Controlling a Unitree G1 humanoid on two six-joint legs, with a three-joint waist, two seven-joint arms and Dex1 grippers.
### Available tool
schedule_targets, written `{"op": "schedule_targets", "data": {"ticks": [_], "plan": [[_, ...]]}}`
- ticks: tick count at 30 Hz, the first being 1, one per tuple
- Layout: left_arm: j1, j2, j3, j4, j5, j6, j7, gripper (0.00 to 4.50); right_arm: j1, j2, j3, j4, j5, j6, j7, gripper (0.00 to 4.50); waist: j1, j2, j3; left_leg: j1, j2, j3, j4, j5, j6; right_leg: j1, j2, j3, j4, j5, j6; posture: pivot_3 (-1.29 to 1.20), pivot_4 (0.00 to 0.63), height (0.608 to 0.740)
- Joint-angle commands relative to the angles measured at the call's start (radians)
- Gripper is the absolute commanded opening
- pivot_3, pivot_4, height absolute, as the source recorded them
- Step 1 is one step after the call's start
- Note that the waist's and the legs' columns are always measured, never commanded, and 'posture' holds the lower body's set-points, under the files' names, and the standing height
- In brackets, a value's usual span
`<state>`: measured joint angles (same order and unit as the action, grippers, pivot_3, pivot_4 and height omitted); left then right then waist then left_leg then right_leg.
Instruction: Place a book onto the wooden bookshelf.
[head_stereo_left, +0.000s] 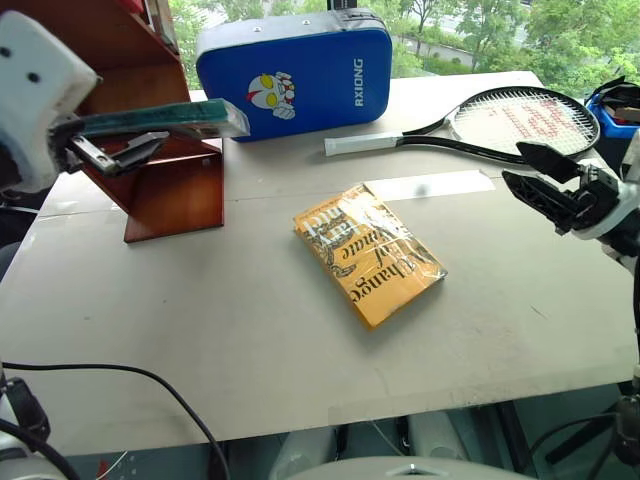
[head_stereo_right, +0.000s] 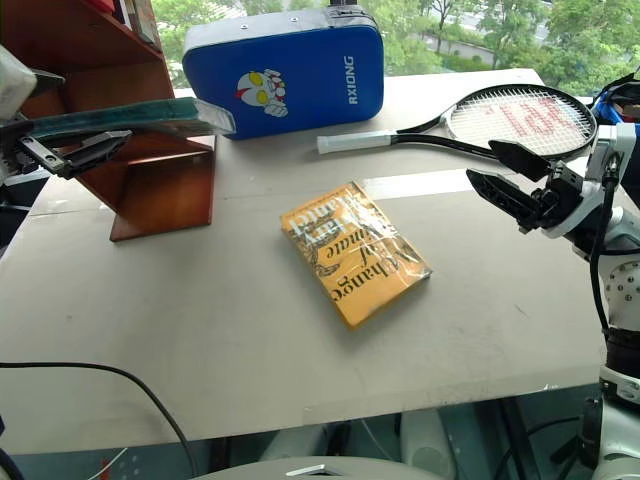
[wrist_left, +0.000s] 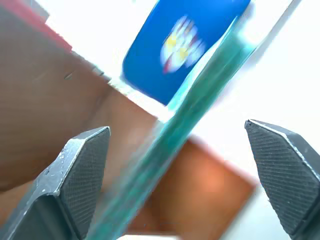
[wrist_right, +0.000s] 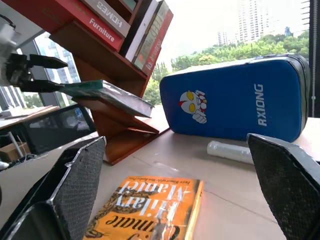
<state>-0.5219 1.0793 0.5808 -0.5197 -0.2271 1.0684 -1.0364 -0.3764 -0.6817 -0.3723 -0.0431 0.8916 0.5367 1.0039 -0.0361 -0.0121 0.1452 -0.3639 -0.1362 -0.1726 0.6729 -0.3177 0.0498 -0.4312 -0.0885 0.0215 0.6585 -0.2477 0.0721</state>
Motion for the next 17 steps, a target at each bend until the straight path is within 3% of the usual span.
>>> {"op": "schedule_targets", "data": {"ticks": [1,5,7,8,11,13,17], "plan": [[0.122,-0.143,0.159,-0.119,-0.211,0.124,-0.072,4.44,0.121,-0.021,0.006,-0.045,-0.109,-0.104,0.049,4.5,0.0,0.004,-0.003,0.001,0.0,0.001,-0.001,0.0,0.0,0.001,-0.001,0.0,0.0,0.0,0.0,0.0,0.15,0.74],[0.362,-0.541,0.081,-0.192,-0.27,0.069,0.111,4.44,0.327,-0.003,0.064,-0.035,-0.298,-0.272,0.049,4.5,0.005,0.004,-0.003,0.002,0.0,0.002,0.003,0.0,0.0,0.003,-0.001,-0.001,-0.001,0.0,0.0,0.0,0.15,0.74],[0.479,-0.655,0.048,-0.179,-0.284,0.015,0.14,4.44,0.387,0.013,0.07,-0.024,-0.34,-0.321,0.037,4.5,0.006,0.002,-0.003,0.002,0.0,0.001,0.008,0.0,0.0,0.006,-0.001,-0.001,0.0,0.001,0.0,0.0,0.15,0.74],[0.585,-0.713,-0.027,-0.153,-0.222,-0.126,0.148,4.44,0.428,0.027,0.073,-0.003,-0.382,-0.378,0.024,4.5,0.005,0.0,-0.004,0.002,0.0,0.001,0.01,0.0,0.0,0.006,0.0,-0.001,0.001,0.001,0.0,0.0,0.15,0.74],[0.804,-0.763,-0.241,-0.078,-0.058,-0.446,0.176,4.44,0.495,0.053,0.068,0.049,-0.438,-0.479,0.014,4.5,0.02,0.001,-0.004,0.01,0.0,0.002,0.008,-0.001,0.0,0.013,0.0,0.003,-0.001,0.003,-0.001,0.0,0.15,0.74],[0.869,-0.759,-0.331,-0.04,0.012,-0.591,0.197,4.44,0.495,0.056,0.067,0.076,-0.451,-0.514,0.011,4.5,0.035,0.002,-0.003,0.018,0.001,0.003,0.004,-0.002,0.0,0.021,0.001,0.005,-0.003,0.004,-0.002,0.0,0.15,0.74],[0.887,-0.773,-0.394,-0.005,0.054,-0.69,0.28,4.44,0.476,0.055,0.062,0.117,-0.455,-0.537,0.007,4.5,0.054,0.006,-0.005,0.022,0.002,0.006,0.003,-0.003,-0.002,0.025,0.001,0.007,-0.004,0.004,-0.002,0.0,0.15,0.74]]}}
